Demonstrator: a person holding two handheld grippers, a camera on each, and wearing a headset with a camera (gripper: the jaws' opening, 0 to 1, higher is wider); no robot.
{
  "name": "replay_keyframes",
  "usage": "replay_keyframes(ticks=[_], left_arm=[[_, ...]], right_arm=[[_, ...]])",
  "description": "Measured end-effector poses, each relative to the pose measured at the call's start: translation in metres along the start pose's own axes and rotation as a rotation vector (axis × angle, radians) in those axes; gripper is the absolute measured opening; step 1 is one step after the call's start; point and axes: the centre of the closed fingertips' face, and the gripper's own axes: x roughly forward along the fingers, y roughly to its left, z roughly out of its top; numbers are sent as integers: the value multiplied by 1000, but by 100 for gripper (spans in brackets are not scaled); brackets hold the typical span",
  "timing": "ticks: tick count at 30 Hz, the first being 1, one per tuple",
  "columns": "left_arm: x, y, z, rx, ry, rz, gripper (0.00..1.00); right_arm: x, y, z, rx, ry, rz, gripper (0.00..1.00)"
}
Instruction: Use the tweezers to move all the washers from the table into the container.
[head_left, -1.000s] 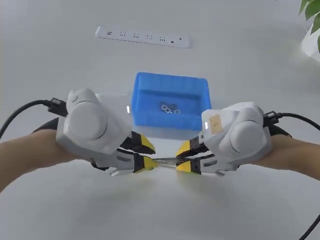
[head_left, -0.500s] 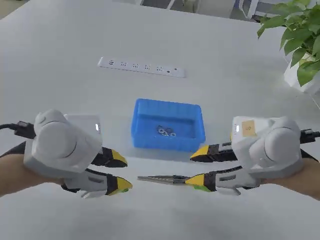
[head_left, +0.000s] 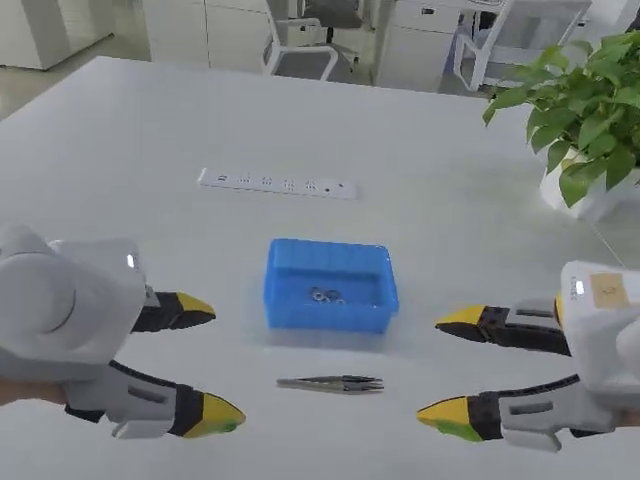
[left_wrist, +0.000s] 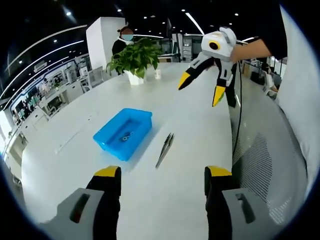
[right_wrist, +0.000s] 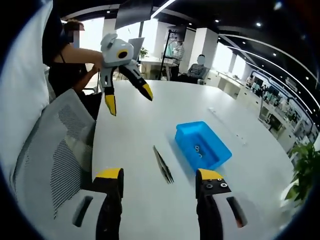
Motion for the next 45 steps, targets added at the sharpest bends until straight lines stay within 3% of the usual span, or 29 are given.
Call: replay_keyframes(ticks=[4,6,8,10,11,13,22,25,28,33,40,42,45], left_arm=[[-10,-1,3,-4,-12,45,91],[-14,-6,0,1,4,55,99],[-20,-9,-1,19,9,66,100],[-25,-16,6,0,-44,63,100],[-28,-21,11,-31,-81,45,100],[-32,-23,14,-39,-99,42,100],[-40,-21,10,-21,-83,57,100],[-44,-16,4,6,-32,46,100],[-49,-10,10,15,-32,62,100],[-54,-2,24,14,-70,83,100],[-54,-1,35,29,-69,82,100],[-56,-4,47,34,-116,85,100],[-57,-5,51,49,-110,86,100]], right_arm=[[-10,7,6,-1,-28,-23,79],[-13,8,5,6,-25,-40,86],[-17,8,5,11,-41,-59,93],[-20,12,7,35,-69,-50,100],[-21,14,7,49,-69,-36,100],[-24,16,8,45,-73,-29,100],[-31,15,20,36,-86,-19,100],[-34,13,17,3,-32,6,100],[-38,6,21,11,-43,4,100],[-40,-3,28,19,-64,-21,100],[-43,0,35,6,-64,-8,100],[-43,1,34,2,-61,-5,100],[-43,1,33,6,-58,-3,100]])
